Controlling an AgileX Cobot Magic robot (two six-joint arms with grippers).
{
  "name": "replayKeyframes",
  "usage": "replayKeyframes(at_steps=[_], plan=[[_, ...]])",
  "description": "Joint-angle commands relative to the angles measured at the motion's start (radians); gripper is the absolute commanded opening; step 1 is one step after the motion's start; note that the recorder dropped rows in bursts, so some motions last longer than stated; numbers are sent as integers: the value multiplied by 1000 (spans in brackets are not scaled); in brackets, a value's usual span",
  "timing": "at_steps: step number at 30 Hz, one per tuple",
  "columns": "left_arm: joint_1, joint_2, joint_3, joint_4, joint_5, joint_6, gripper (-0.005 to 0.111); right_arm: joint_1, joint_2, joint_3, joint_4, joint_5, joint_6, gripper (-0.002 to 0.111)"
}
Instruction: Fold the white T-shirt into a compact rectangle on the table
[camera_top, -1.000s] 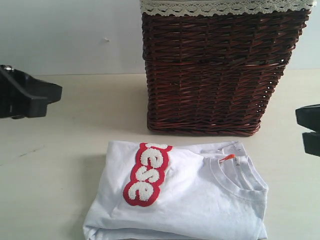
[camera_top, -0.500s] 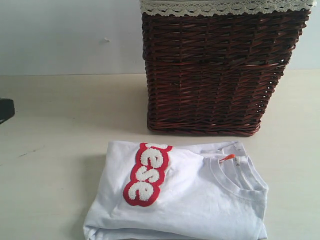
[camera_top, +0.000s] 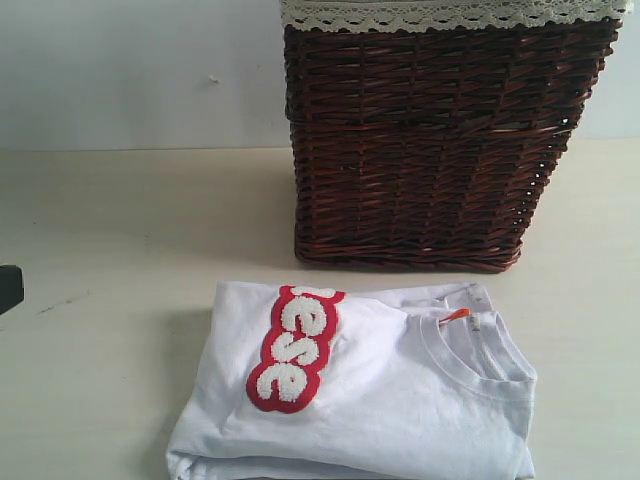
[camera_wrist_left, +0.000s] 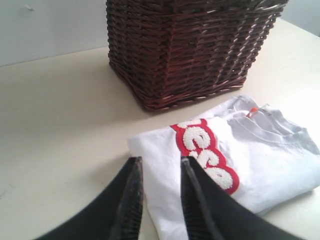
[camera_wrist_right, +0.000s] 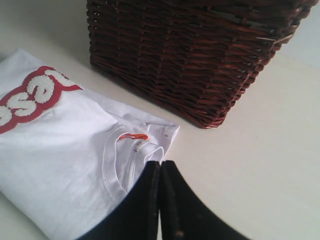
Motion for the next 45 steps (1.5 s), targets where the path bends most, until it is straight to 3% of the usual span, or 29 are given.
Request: replayKeyframes(at_steps=[1,11,21,27,34,38,45], plan=[[2,-5,7,-2,8,-9,28,1,-6,6,-3,-3,0,0],[2,-5,7,14,-18,21,28,1,-6,6,-3,-3,0,0],[6,-56,16,35,-346,34,28,1,-6,6,-3,-3,0,0],[121,-186,100,137,-356,-62,28,1,-6,6,-3,-3,0,0],[268,-364,226,313,-366,-396,28,1,-6,6,-2,-3,0,0],[311,-449,305,359,-375,-517,28,1,-6,6,-2,-3,0,0],[332,-571,391,376,-359,-544,28,1,-6,6,-2,-3,0,0]])
